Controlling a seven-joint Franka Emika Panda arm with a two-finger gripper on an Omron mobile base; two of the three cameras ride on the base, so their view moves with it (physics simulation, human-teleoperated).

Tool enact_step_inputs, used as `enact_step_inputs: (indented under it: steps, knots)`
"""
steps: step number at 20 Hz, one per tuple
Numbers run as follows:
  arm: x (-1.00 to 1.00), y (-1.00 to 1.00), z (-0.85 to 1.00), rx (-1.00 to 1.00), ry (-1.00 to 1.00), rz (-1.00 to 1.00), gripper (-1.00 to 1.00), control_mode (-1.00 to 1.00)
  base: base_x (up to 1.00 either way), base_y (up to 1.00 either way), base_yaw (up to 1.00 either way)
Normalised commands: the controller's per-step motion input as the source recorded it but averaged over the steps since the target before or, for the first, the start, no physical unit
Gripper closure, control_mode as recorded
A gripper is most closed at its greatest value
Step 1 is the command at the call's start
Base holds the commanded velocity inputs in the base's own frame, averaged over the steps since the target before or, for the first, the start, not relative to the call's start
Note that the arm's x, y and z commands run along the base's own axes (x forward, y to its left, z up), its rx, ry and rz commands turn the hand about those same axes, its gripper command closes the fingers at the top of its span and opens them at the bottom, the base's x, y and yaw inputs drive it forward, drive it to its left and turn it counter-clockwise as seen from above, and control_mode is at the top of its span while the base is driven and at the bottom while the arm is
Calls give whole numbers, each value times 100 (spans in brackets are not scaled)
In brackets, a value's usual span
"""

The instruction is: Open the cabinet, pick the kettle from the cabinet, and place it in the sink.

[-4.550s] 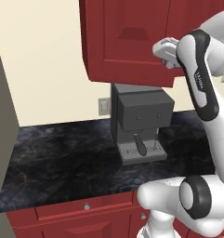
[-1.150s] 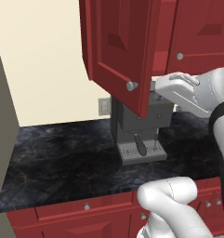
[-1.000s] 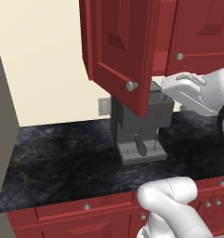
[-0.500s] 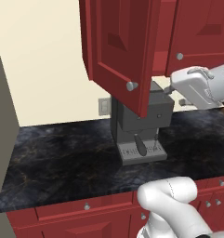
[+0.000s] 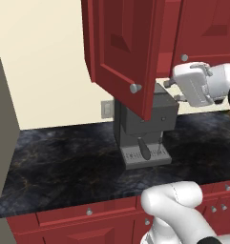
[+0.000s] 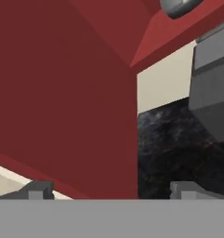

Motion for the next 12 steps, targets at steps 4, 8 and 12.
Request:
enact_step_inputs:
  steps: [4,8,12]
  knots:
    - [46,11,-2,12,0,5,-100,-100,0,0,0]
    - [41,25,-4,10,0,7,-100,-100,0,0,0]
    - [41,25,-3,11,0,12,-100,-100,0,0,0]
